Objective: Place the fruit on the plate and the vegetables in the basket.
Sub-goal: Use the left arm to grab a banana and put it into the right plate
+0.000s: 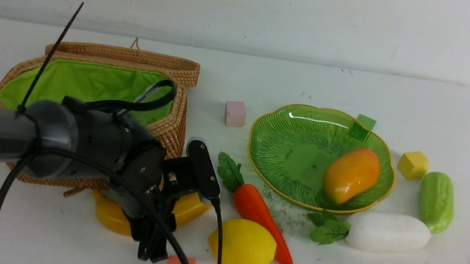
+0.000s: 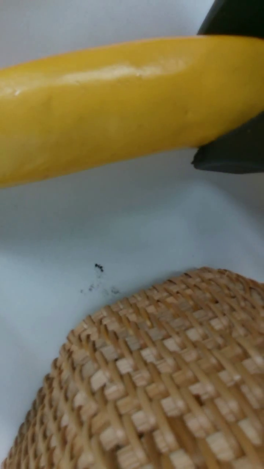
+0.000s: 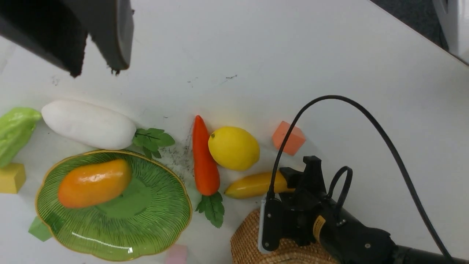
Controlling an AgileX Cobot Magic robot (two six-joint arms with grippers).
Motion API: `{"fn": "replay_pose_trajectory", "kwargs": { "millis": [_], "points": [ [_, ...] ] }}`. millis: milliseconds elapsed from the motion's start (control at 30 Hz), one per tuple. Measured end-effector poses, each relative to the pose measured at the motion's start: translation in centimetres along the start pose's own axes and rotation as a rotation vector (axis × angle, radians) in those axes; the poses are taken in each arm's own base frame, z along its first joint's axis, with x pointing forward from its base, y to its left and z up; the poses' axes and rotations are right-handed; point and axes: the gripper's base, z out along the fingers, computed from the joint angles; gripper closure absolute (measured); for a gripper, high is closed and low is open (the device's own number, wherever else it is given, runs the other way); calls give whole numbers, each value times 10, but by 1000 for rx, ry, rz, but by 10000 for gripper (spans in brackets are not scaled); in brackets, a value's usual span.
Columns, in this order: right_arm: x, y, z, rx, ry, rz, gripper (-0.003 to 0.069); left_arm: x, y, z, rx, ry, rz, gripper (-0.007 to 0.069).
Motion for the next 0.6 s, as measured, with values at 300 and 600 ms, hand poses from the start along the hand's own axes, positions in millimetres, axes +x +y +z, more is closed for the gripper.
{"fn": "replay_pose_trajectory", "kwargs": {
  "millis": [300,600],
  "points": [
    [0,0,0,0,0,-15,519,-23,-16,-69,-57,-159,57,315],
    [-8,-5,0,53,-83,-35,524,-69,-7,-124,-74,-364,-125,315]
  ]
}}
